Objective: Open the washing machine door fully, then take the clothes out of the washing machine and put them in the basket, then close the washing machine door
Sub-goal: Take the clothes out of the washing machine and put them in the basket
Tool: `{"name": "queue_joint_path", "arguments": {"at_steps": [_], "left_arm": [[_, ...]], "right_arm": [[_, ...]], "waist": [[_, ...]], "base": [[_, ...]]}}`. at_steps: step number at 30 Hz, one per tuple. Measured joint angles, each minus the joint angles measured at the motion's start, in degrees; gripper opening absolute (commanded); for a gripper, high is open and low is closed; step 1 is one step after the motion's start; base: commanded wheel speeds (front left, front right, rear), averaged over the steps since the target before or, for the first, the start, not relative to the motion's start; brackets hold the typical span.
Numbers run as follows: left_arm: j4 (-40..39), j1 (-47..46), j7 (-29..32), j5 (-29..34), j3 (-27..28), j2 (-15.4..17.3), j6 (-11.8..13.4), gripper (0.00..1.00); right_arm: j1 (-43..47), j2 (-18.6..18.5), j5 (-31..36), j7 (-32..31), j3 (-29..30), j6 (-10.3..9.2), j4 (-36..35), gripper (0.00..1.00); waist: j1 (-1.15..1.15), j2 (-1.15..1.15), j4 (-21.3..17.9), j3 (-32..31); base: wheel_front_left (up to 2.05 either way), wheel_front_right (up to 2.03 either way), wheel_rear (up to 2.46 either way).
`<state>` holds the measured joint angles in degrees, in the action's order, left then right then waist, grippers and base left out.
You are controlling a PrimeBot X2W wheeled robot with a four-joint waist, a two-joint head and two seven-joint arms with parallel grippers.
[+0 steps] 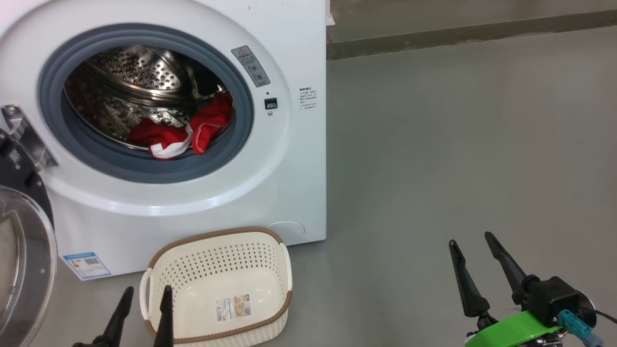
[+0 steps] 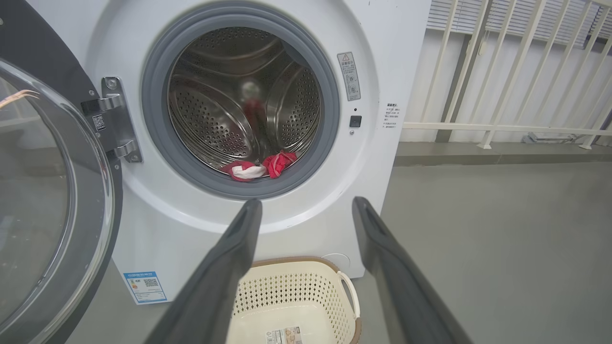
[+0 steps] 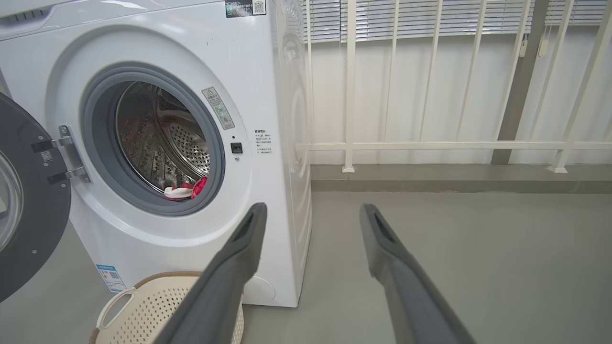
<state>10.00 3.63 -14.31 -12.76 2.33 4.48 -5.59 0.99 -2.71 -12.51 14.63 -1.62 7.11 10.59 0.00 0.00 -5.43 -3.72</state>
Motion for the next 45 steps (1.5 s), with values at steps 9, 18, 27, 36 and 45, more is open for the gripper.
{"name": "queue_joint_path", "arguments": {"at_steps": [9, 18, 27, 36, 45], "left_arm": [[1.0, 0.0, 0.0, 1.2, 0.1, 0.0, 1.2, 1.00], [1.6, 0.0, 0.0, 1.1, 0.4, 0.0, 1.6, 1.00], [1.7, 0.0, 0.0, -0.9, 0.7, -0.3, 1.0, 1.00], [1.5, 0.0, 0.0, -0.9, 1.0, -0.3, 1.0, 1.00], [1.6, 0.0, 0.0, -0.8, 1.4, -0.3, 1.0, 1.00]], "right_arm": [[0.0, 0.0, 0.2, 0.0, 0.0, 0.00, 0.3, 1.00], [0.0, 0.0, 0.2, 0.0, -0.5, 0.00, 0.5, 1.00], [0.0, 0.0, 0.1, 0.0, -0.6, 0.00, 1.4, 1.00], [0.0, 0.0, 0.0, 0.0, -0.5, 0.00, 1.4, 1.00], [0.0, 0.0, 0.0, 0.0, -0.5, 0.00, 1.3, 1.00]], "waist": [[0.00, 0.00, -0.1, 0.1], [0.00, 0.00, -0.4, 0.0], [0.00, 0.00, -0.6, 0.0], [0.00, 0.00, -0.6, 0.3], [0.00, 0.00, -0.5, 0.6]], "base": [[0.38, -0.38, 0.00], [1.57, -1.57, 0.00], [1.69, -1.69, 0.00], [0.49, -0.49, 0.00], [0.00, 0.00, 0.00]]}}
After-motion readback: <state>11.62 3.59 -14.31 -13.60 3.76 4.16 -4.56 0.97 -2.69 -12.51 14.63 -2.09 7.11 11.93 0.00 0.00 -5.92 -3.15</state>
